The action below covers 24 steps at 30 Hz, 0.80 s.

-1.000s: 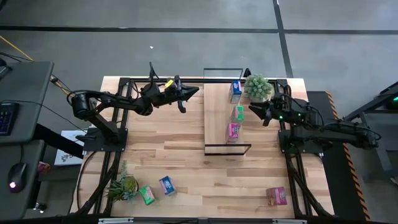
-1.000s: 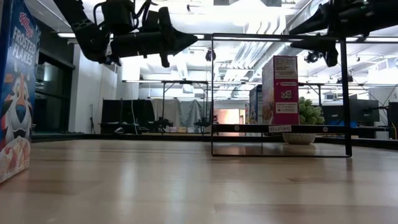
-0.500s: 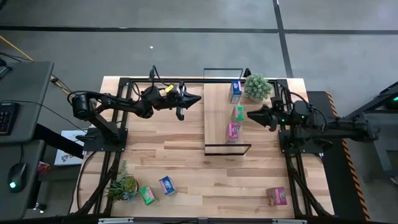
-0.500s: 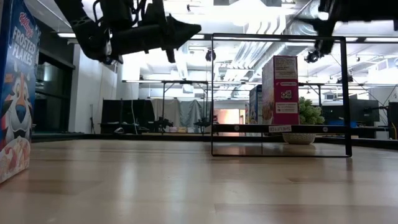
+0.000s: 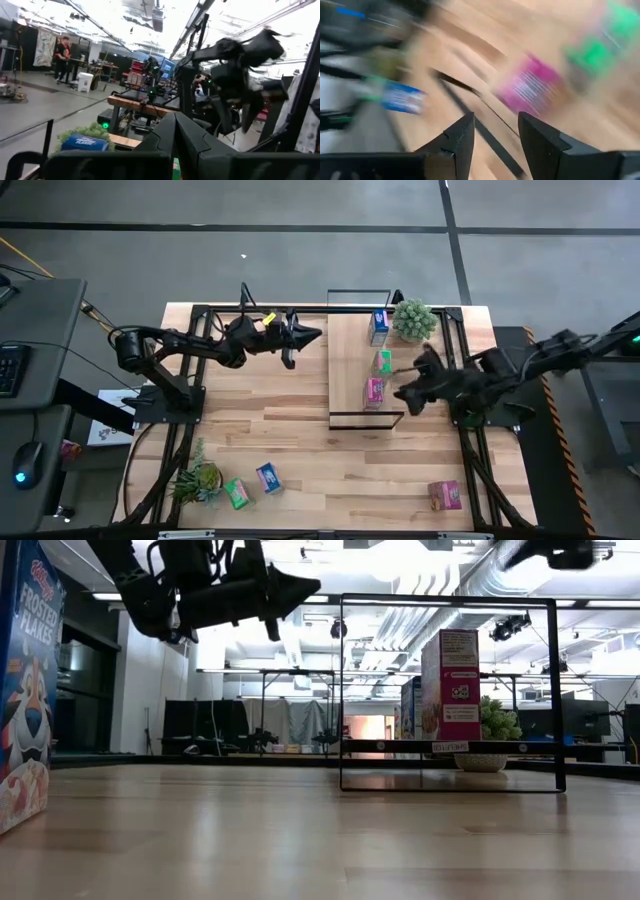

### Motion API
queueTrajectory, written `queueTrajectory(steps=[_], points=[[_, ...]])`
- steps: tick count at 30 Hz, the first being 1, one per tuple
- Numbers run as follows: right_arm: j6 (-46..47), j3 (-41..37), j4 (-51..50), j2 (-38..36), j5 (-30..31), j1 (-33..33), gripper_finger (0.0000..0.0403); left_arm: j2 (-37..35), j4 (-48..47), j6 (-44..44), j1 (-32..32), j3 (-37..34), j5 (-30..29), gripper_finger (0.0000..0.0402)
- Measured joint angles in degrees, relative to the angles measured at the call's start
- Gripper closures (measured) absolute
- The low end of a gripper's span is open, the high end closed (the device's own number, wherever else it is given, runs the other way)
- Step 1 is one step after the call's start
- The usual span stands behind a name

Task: Stack cereal on shelf
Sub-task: Put the violet cereal box on the shelf aligned with the other violet cereal box

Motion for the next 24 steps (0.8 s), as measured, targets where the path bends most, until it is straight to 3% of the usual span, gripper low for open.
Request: queueTrajectory(steps=[4, 8, 18, 24], points=[[15.94, 9.24, -20.75, 10.81, -6.89, 4.23, 0.0258, 0.0, -0.77, -1.04, 0.18, 0.0, 0.48, 0.0401], [25.49, 14.58, -32.95, 19.22, -18.35, 8.24, 0.0258, 0.0, -0.86, -1.04, 0.18, 0.0, 0.54, 0.0402], [37.05, 16.35, -32.13, 29.02, -38.4, 21.46, 0.0258, 0.0, -0.74, -2.55, 0.17, -0.02, 0.55, 0.0401], [49.52, 16.35, -29.74, 29.87, -41.02, 28.64, 0.0258, -0.02, 0.1, -2.53, 0.18, -0.02, 0.08, 0.0402]])
